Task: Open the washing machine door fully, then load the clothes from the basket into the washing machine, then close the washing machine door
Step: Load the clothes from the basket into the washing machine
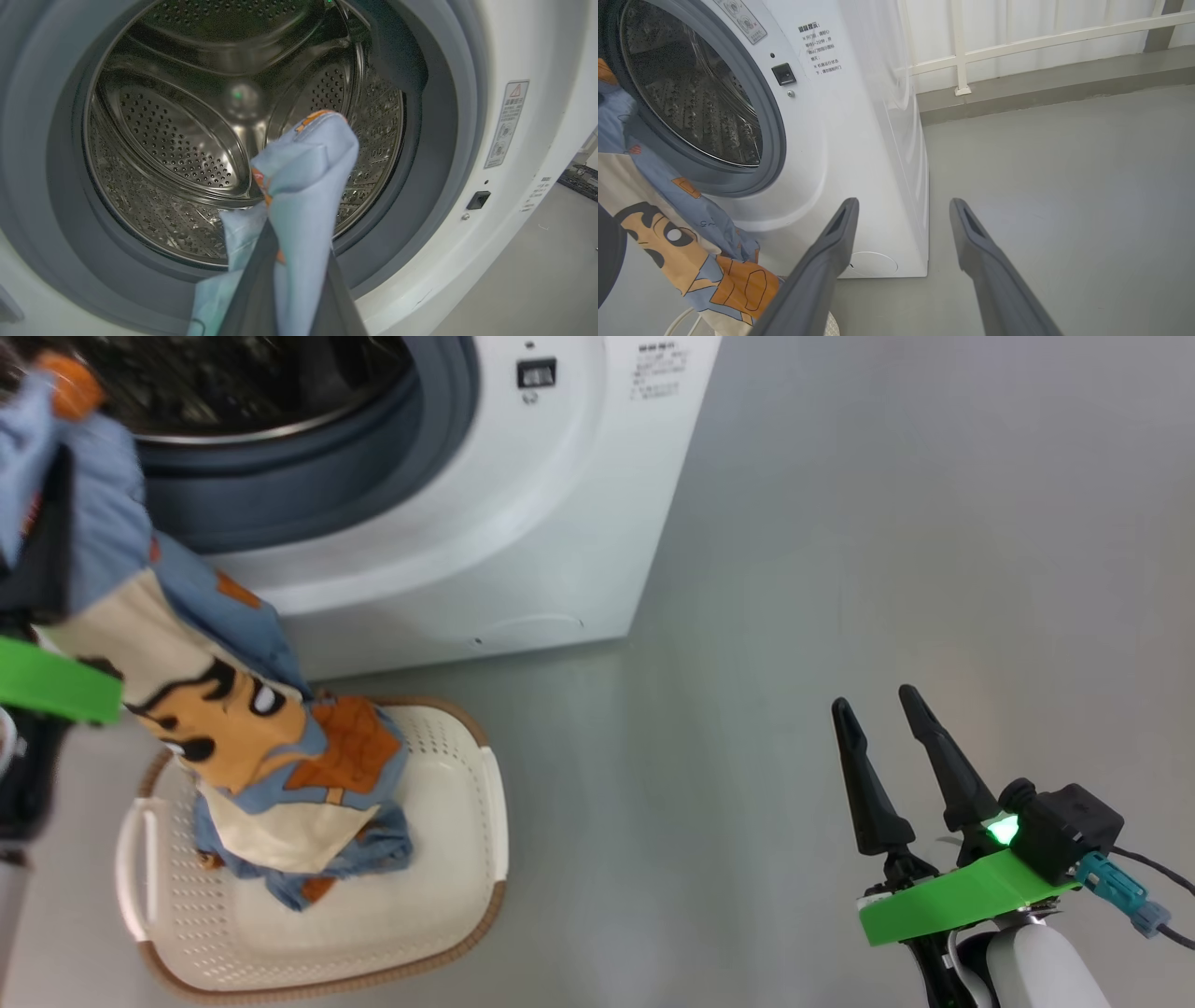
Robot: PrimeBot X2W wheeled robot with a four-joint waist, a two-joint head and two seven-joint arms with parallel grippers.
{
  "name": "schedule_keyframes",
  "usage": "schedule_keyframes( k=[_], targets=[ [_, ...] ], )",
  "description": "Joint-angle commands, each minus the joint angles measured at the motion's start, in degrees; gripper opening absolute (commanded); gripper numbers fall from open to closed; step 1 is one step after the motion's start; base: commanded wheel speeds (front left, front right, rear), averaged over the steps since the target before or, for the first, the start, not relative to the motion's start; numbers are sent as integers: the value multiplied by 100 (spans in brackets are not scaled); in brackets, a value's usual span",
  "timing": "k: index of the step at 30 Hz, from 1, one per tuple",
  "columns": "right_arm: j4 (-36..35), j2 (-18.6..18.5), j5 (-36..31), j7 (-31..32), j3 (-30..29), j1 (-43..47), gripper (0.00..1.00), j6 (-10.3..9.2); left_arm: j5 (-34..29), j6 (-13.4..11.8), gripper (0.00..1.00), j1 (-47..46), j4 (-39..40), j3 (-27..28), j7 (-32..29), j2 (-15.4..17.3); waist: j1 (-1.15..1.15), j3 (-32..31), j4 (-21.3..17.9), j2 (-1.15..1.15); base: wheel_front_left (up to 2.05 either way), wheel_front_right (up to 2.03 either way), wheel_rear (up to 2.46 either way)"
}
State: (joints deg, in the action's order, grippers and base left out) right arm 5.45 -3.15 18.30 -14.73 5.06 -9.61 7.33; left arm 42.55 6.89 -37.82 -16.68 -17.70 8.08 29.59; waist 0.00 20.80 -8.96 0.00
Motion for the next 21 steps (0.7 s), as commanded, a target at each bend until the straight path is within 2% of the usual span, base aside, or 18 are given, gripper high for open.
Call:
schedule_keyframes(
  k=[1,12,21],
  targets=[
    [-183,25,58,-27,177,-62,100,16,6,39,0,-335,-31,178,37,327,0,424,-267,0,0,0,0],
    [-527,26,238,-27,312,-152,100,16,277,58,0,-1717,-908,-543,184,613,0,1328,-587,0,0,0,0],
    [-651,27,390,-27,463,-235,100,16,404,58,0,-2694,-1371,-1012,172,817,0,1770,-814,0,0,0,0]
  ],
)
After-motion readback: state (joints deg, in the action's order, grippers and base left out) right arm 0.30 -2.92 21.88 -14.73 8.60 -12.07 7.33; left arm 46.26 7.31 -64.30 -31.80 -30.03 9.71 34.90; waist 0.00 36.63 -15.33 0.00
